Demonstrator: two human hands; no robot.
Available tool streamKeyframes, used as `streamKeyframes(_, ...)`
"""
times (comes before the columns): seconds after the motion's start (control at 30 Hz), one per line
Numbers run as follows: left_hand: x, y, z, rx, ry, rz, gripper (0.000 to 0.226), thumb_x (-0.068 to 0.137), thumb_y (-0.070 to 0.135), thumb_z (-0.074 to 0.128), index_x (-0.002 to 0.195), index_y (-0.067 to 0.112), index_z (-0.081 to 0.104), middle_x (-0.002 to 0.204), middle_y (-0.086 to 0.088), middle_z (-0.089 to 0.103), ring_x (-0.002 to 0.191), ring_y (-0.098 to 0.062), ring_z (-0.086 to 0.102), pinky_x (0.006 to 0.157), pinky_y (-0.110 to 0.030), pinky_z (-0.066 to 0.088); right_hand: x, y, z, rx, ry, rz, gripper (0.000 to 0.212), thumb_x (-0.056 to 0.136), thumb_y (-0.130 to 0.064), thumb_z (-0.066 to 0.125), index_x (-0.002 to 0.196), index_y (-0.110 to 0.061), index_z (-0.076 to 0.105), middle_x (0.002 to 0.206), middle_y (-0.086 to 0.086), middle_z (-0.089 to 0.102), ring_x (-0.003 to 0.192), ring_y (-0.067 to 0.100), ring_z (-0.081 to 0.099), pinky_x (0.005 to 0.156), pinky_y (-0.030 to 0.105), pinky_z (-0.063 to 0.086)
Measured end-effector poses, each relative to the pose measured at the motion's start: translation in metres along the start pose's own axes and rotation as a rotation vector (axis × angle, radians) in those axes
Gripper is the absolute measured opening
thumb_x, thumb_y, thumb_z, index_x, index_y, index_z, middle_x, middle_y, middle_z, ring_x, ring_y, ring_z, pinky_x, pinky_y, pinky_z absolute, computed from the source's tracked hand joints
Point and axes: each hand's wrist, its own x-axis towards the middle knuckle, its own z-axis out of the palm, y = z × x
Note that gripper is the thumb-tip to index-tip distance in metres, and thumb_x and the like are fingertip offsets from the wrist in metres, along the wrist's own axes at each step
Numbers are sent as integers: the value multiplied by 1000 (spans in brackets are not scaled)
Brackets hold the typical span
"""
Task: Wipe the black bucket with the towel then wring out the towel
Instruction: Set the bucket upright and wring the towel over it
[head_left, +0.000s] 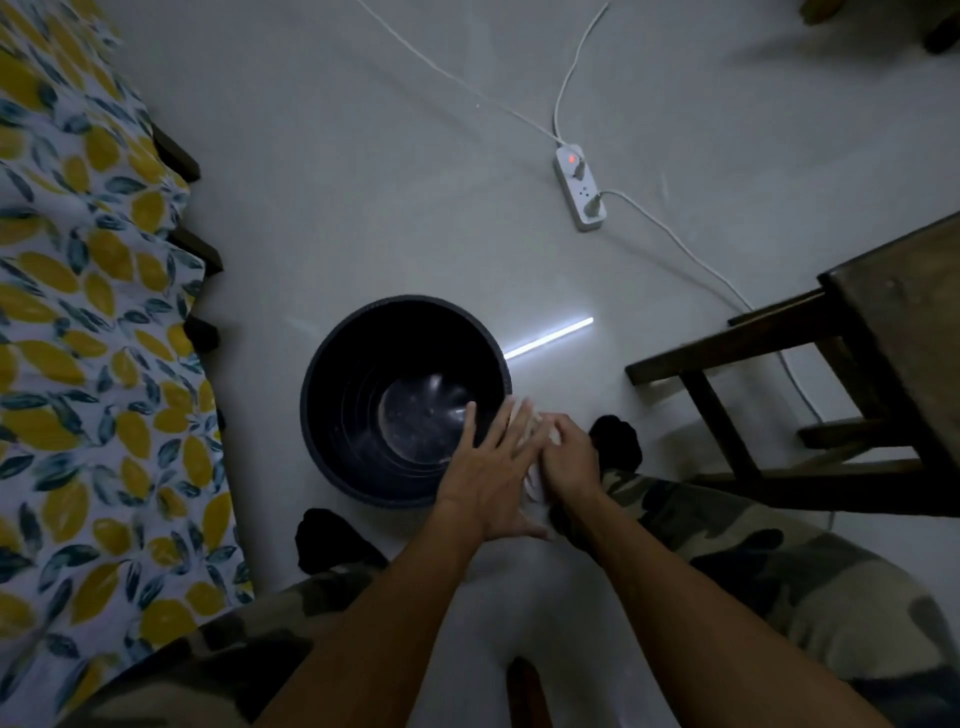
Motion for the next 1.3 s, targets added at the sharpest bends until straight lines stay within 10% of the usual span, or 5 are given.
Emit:
streamKeyframes(0.23,-45,-4,-53,-54,16,-236,125,61,102,16,157,29,-16,163,-10,-27,149,-32,-26,108,-73,-9,-51,-46,-27,-626,-41,-460,16,103,-30,49,111,-23,62,103,5,68,89,23,67,74,43,57)
streamKeyframes(0.67,-129,-17,-161,76,193,-378,105,75,87,11,160,26,-5,167,-13,2,153,-33,1,115,-68,-2,-147,-171,-72,-900,33,-972,42,95,-38,60,135,-28,51,125,-1,61,110,24,58,80,40,55)
streamKeyframes(1.1,-191,-3,-238,-152,454,-445,55,93,36,57,145,30,38,162,-4,23,147,-27,21,114,-48,24,-222,-262,-121,-723,-378,-914,34,85,-27,75,107,-34,50,104,0,66,93,21,61,72,29,49)
streamKeyframes(1.3,-211,10,-268,-269,493,-390,12,93,19,52,103,17,44,104,-10,66,98,-35,60,81,-36,33,-228,-272,-121,-856,-216,-841,49,90,-37,72,127,-19,46,114,14,67,96,27,64,87,37,55)
